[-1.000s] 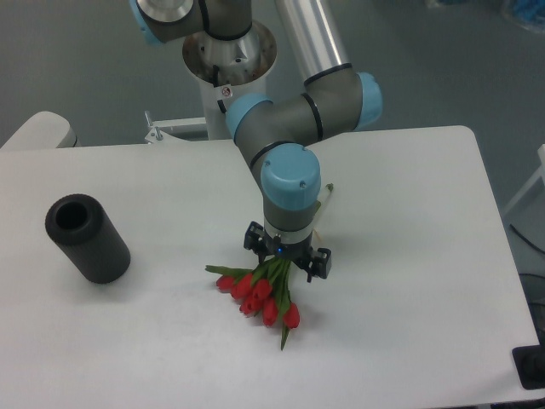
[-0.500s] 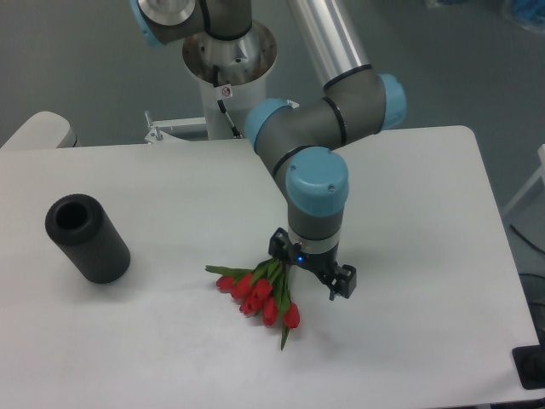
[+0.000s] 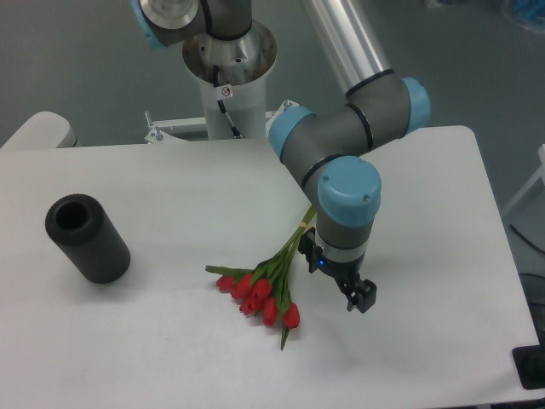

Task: Place the flowers on the table
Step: 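Raise the open gripper and withdraw it away from the tulips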

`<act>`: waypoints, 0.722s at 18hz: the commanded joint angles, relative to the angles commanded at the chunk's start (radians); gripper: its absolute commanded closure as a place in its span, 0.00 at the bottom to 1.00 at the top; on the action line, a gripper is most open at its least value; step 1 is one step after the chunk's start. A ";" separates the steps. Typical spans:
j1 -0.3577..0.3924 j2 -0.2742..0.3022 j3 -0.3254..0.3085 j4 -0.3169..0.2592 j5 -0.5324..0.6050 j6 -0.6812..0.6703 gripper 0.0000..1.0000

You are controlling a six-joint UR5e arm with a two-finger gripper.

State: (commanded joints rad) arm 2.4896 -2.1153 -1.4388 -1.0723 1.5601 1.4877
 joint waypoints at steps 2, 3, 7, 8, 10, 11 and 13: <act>0.002 -0.006 0.001 0.000 0.003 0.038 0.00; 0.002 -0.009 0.003 0.000 0.012 0.045 0.00; 0.003 -0.014 0.003 0.000 0.029 0.081 0.00; 0.003 -0.014 0.002 0.000 0.029 0.089 0.00; 0.006 -0.014 -0.002 0.002 0.029 0.095 0.00; 0.008 -0.014 -0.005 0.003 0.029 0.095 0.00; 0.008 -0.014 -0.008 0.006 0.029 0.095 0.00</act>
State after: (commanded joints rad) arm 2.4973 -2.1292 -1.4465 -1.0661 1.5892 1.5831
